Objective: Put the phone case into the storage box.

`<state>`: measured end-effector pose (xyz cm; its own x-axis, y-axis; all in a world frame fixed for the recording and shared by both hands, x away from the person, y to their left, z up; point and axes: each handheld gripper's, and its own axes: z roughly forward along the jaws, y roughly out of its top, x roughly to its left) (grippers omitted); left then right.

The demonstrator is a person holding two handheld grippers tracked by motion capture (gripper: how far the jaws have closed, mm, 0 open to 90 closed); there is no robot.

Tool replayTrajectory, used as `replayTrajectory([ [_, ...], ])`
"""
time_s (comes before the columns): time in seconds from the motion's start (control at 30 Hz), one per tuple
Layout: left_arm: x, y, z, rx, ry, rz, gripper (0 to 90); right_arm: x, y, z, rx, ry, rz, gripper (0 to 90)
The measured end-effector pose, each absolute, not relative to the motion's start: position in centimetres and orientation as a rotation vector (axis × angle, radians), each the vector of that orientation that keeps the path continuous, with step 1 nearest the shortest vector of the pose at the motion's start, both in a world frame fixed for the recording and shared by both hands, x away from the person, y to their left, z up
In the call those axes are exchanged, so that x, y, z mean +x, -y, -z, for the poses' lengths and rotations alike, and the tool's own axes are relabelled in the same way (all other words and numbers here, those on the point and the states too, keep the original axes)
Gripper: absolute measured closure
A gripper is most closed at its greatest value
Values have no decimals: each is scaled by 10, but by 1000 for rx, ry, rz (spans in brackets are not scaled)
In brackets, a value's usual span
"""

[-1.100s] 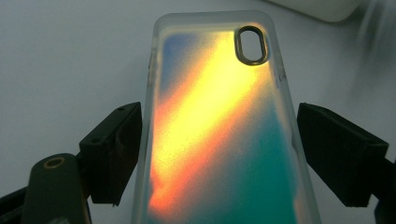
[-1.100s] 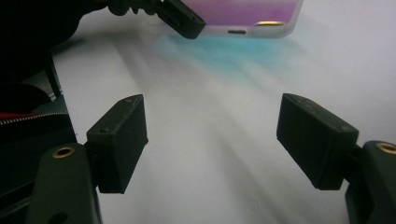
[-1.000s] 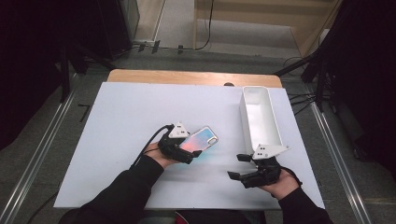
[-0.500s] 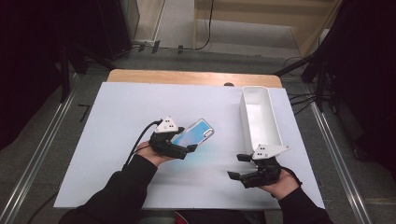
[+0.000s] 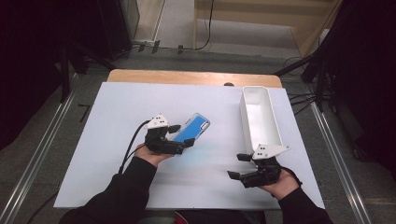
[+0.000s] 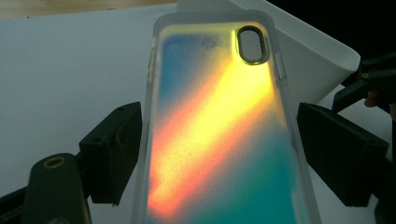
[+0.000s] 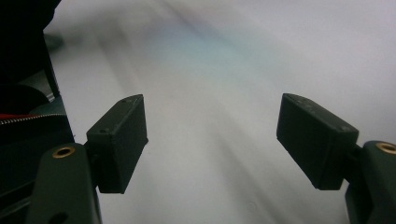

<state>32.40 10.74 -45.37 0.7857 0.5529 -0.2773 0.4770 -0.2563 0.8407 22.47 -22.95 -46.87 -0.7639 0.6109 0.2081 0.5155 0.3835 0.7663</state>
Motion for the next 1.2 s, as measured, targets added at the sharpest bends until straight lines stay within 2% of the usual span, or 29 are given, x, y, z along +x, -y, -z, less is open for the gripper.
replayTrajectory([
  [0.4,320,-110,460,1755,-912,-159,164,224,225,462,1040,-2495,-1348,232],
  [0.73,316,-106,465,1682,-953,-211,163,223,219,451,1098,-2430,-1402,232],
  [1.2,315,-103,474,1572,-1050,-71,164,225,208,433,1109,-2357,-1418,232],
])
